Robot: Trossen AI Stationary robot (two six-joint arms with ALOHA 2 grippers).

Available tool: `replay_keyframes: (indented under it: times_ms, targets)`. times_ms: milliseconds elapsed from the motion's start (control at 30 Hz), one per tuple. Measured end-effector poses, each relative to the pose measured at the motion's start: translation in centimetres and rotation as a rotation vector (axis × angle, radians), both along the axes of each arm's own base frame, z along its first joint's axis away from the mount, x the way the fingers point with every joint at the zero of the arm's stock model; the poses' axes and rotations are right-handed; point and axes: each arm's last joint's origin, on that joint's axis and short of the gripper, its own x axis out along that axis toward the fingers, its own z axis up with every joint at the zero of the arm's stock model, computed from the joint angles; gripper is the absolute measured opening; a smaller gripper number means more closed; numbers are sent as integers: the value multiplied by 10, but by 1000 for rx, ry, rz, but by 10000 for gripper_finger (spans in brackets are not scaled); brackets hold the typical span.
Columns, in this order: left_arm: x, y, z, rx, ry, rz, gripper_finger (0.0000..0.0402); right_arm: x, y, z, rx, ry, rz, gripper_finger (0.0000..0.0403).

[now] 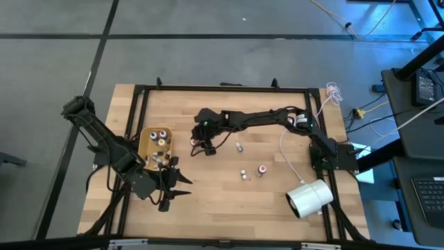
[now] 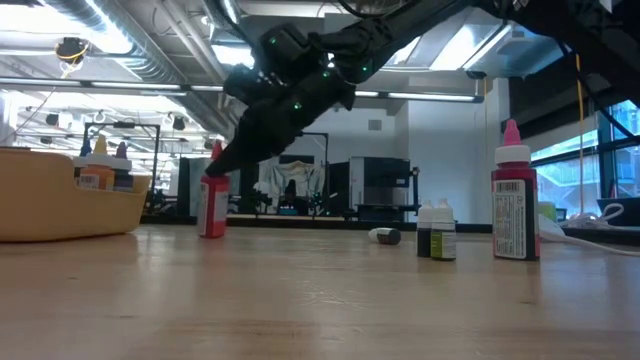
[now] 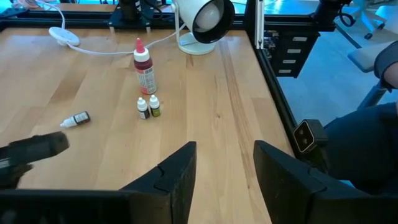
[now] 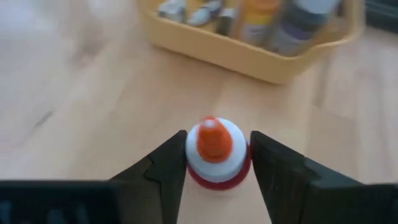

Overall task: Pick & Place food coloring
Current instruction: Put the large orange food coloring bottle into the yellow bin

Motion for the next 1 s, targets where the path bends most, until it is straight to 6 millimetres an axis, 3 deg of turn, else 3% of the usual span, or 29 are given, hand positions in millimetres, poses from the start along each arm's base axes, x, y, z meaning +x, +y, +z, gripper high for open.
replay_keyframes:
  times_ms: [200, 400, 500, 700, 867, 1000]
  targets:
    - [0, 0, 0, 0, -1, 0, 155, 1, 2, 10, -16, -8, -14, 208]
    - [0, 0, 0, 0, 0, 0, 153, -2, 1, 40, -29, -48, -25, 220]
    - [0, 0, 0, 1, 3, -2, 156, -10, 2, 65, -34, -80, -19, 221]
    - [0, 0, 0, -1, 4, -5, 155, -38, 7, 116, -47, -92, 39, 221]
    - [0, 0, 0, -7, 1, -5, 154, -76, 16, 158, 5, -50, 95, 221]
    - [0, -1, 1, -46, 2, 3, 157, -117, 23, 166, 62, -9, 146, 221]
